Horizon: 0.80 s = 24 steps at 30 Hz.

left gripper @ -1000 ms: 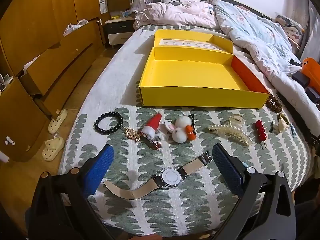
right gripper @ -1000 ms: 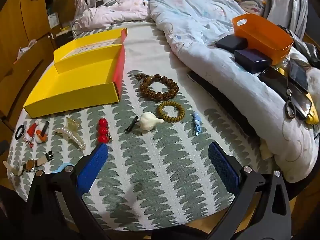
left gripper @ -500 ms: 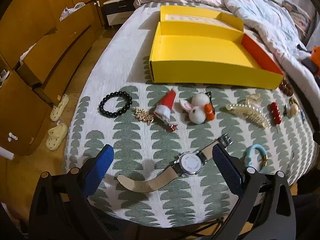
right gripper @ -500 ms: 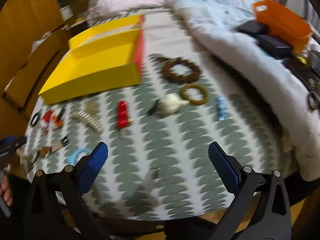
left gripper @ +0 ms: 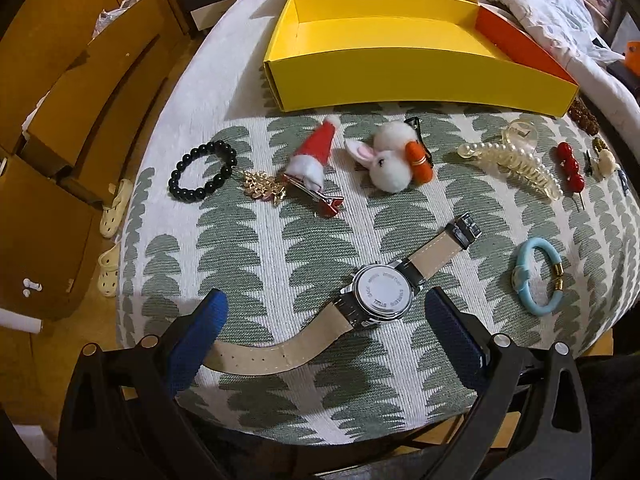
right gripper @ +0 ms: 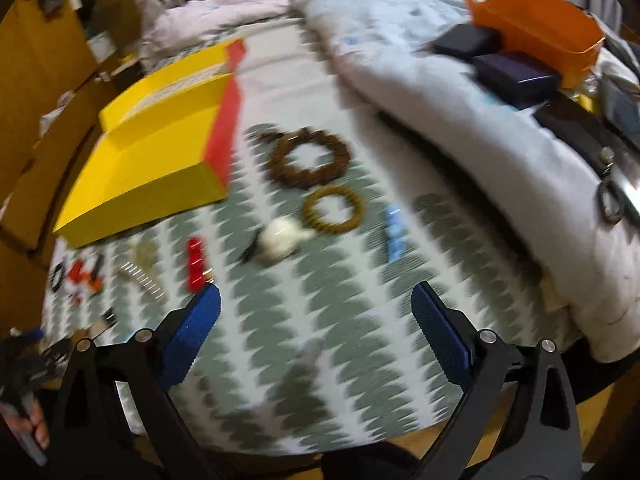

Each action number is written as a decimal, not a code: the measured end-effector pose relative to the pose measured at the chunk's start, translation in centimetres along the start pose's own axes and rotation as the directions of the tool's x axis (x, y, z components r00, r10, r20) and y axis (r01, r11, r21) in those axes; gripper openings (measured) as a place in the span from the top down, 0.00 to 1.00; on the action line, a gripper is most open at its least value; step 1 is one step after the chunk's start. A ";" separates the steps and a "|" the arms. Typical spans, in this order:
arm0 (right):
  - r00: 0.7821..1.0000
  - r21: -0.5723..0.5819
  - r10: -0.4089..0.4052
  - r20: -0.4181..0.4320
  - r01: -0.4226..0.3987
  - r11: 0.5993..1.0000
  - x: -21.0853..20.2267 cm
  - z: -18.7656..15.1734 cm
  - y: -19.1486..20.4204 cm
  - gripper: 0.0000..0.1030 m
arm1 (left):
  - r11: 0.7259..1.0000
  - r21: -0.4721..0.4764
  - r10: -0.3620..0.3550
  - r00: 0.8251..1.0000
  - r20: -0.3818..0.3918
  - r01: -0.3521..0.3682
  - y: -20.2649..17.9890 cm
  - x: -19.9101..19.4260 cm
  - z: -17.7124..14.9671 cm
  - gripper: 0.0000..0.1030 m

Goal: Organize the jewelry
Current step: 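Reach the left tool to the watch while the right tool reaches the blue bow clip, then close the left tool on the watch strap while the right tool grips the blue clip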

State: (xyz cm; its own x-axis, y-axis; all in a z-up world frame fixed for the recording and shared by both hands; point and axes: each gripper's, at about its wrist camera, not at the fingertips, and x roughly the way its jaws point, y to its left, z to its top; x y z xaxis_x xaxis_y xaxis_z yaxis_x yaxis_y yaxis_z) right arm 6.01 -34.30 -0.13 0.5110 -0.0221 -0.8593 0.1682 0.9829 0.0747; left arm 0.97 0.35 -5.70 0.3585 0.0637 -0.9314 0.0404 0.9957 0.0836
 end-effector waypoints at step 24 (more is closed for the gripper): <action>0.957 0.012 -0.094 -0.275 0.101 0.995 10.3 4.0 -4.4 0.59 | 0.997 -0.026 -0.076 0.994 -0.077 0.074 1.3 2.3 1.3 0.05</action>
State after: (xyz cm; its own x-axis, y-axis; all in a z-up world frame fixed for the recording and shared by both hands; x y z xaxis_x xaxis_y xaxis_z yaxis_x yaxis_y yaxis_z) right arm 13.96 -39.60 -7.30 0.2410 -0.0628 -0.9685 0.2285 0.9735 -0.0063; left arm 3.01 1.70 -7.25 0.2819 -0.0070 -0.9594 0.0428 0.9991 0.0053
